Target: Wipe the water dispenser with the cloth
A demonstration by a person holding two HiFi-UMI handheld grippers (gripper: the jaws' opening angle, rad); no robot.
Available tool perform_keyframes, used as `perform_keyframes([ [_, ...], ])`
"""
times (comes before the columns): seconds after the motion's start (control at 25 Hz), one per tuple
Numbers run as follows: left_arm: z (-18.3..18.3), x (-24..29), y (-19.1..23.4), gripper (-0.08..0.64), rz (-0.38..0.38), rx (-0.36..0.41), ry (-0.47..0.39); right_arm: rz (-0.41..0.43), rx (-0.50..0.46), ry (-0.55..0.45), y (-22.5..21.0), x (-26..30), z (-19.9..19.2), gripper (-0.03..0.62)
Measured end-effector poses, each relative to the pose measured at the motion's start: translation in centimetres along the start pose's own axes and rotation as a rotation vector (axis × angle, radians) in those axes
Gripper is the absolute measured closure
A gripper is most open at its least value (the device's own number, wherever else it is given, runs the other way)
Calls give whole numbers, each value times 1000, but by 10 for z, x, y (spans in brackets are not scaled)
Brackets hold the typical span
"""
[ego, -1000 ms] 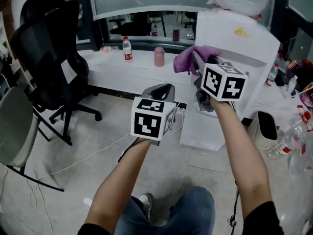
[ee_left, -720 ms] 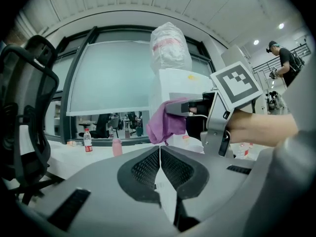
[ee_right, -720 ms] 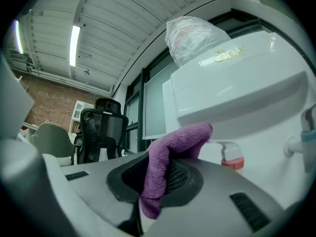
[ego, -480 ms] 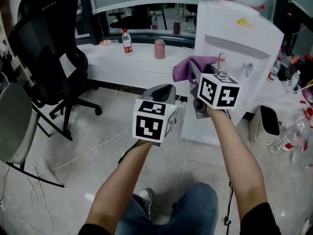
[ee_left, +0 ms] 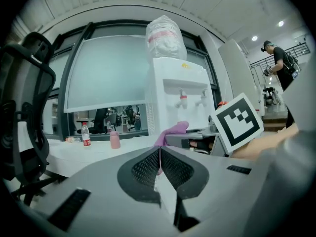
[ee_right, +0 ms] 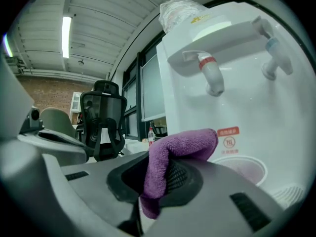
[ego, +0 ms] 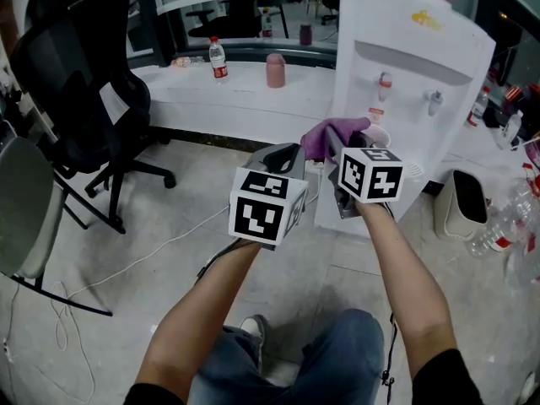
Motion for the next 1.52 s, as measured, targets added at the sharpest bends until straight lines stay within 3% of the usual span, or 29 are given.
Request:
perform_keyframes([
  [0.12, -3, 2, -1, 532, -15, 25, 9, -3, 6, 27, -1, 2, -19, 546],
  [0.64, -40, 17, 2, 532, -38, -23, 62, -14, 26, 123, -10, 10, -88, 546],
  [0.96, -62, 28, -4, 532, -43, -71, 71, 92, -75, 101, 21, 6, -109, 546],
  [1.28, -85, 31, -9, 532, -10, -90, 63, 51, 164, 110, 1, 21, -158, 546],
  [1.52, -93, 31, -12, 532, -22, -73, 65, -28, 320, 45, -30, 13, -162, 546],
])
Point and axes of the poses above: the fingertips, and each gripper's own axes: x forward along the fingers, y to its left, z out of its top, the point moved 10 cm from there along -x, backward along the fingers, and after that the axes turned 8 degrees about z, right-handed, at the moved point
